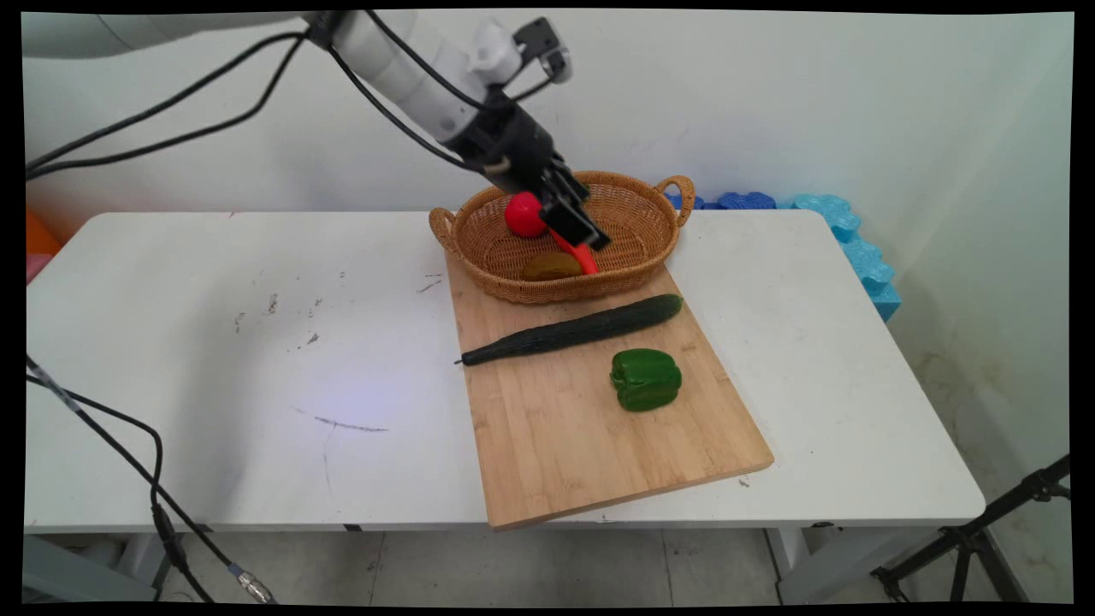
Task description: Pick up the potato from the vegetable basket
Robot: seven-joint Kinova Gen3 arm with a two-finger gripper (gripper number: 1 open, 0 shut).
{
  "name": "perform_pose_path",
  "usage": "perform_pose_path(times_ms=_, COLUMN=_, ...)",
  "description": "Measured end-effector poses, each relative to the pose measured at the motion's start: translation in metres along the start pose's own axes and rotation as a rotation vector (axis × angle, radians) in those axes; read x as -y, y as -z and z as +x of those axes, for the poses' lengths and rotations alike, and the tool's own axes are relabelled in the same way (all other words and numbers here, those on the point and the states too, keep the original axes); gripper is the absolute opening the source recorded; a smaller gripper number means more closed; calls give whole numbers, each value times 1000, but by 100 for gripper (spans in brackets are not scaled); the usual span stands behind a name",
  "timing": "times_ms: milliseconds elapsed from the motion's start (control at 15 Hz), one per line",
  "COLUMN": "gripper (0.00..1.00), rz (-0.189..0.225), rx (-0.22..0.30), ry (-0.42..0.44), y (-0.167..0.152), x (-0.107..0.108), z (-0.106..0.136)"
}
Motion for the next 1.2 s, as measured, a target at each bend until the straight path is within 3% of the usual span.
perform_pose_path(times_ms=333, gripper=100, rz=49, rx=77, ry=19, y=4, x=40, z=-15)
perform_pose_path(times_ms=600, gripper=100, rz=77, rx=153, ry=58, y=-17, x=70, z=-30)
perform_pose_path(times_ms=867, gripper=100, rz=64, rx=202, ry=93, y=-51, x=89, z=-40)
perform_pose_path(times_ms=1200, gripper=100, rz=27, rx=227, ry=107, y=-87, x=104, z=-46)
